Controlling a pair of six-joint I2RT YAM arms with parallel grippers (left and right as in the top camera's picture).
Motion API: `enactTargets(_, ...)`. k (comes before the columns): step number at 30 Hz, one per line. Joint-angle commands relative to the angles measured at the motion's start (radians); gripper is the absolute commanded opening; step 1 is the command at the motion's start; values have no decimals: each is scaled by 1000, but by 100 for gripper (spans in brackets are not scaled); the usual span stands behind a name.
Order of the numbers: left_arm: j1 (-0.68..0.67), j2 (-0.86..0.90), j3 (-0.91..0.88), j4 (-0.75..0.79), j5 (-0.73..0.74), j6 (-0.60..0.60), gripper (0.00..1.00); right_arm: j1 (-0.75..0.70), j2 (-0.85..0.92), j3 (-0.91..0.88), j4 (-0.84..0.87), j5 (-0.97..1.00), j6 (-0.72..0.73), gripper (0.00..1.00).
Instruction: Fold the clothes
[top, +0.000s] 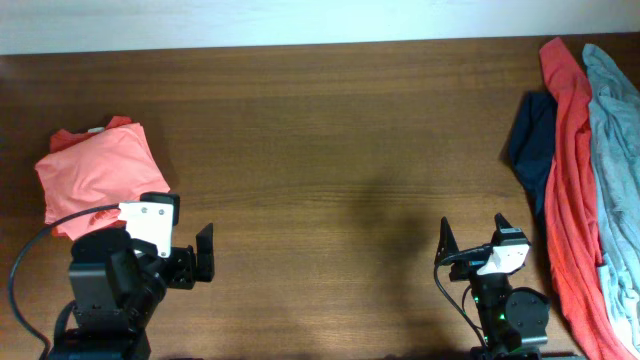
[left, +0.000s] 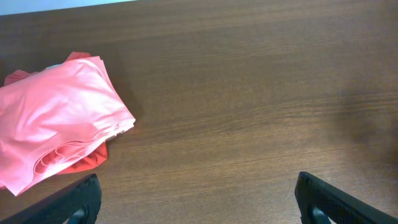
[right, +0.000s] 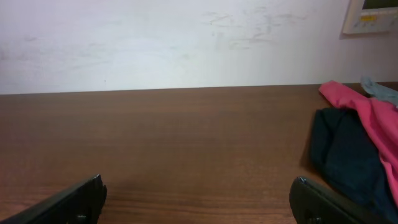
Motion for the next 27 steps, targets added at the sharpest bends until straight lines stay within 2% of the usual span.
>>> enactTargets(1, 2, -19, -8, -2, 11, 9, 99, -6, -9, -5, -6, 2, -6, 99)
enactTargets(8, 2, -109, -47, -35, -26, 24, 99, -6, -9, -5, -6, 2, -6, 99)
enactTargets(13, 2, -237, -183, 3, -34, 24, 99, -6, -9, -5, -6, 2, -6, 99)
enactTargets(22, 2, -562, -593, 294, 0, 17, 99, -6, -9, -5, -6, 2, -6, 99)
enactTargets(25, 2, -660, -710, 440, 5, 16, 99, -6, -9, -5, -6, 2, -6, 99)
enactTargets(27, 1, -682, -787, 593, 4, 17, 100, -6, -9, -5, -6, 2, -6, 99)
